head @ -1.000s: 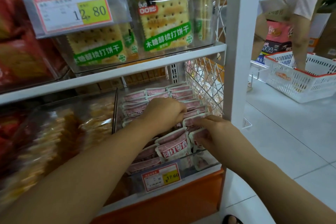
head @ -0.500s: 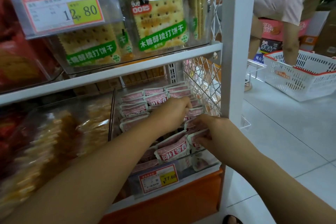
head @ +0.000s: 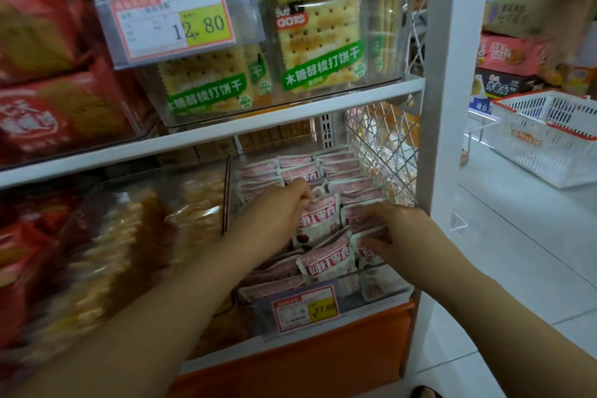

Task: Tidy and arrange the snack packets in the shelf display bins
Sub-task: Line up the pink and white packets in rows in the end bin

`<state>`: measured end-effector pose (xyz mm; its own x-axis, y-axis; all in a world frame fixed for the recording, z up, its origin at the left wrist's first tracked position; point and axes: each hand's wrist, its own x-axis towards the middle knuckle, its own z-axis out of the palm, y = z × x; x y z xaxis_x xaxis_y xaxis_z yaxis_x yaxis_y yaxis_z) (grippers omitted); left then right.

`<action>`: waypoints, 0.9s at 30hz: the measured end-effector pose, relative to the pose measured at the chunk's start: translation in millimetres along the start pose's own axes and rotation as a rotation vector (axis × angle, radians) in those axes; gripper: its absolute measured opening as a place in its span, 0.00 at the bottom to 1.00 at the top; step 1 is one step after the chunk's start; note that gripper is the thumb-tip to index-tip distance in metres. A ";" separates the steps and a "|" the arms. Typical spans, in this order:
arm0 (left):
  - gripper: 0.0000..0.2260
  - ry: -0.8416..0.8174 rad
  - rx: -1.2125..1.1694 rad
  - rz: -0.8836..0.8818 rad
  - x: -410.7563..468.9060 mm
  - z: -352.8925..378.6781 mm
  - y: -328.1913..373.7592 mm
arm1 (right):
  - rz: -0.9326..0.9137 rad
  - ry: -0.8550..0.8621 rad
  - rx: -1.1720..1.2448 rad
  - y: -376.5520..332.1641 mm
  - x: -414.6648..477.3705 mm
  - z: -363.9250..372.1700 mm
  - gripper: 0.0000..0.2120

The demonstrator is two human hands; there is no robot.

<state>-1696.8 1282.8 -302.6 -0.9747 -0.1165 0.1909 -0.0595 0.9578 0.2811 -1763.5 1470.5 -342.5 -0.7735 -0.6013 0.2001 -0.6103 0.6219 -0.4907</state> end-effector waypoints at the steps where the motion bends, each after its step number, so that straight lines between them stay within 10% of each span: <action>1: 0.06 -0.011 -0.013 -0.002 2.6 5.2 -2.0 | 0.008 -0.003 -0.005 -0.4 -0.2 0.0 0.17; 27: 0.08 -0.480 0.120 0.051 48.9 11.6 -20.0 | 0.036 0.007 -0.186 -8.9 32.2 12.6 0.23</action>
<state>-1745.8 1261.0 -309.8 -0.9647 0.0385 -0.2607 -0.0058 0.9860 0.1669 -1780.9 1439.2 -342.4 -0.7963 -0.5739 0.1910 -0.6026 0.7255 -0.3324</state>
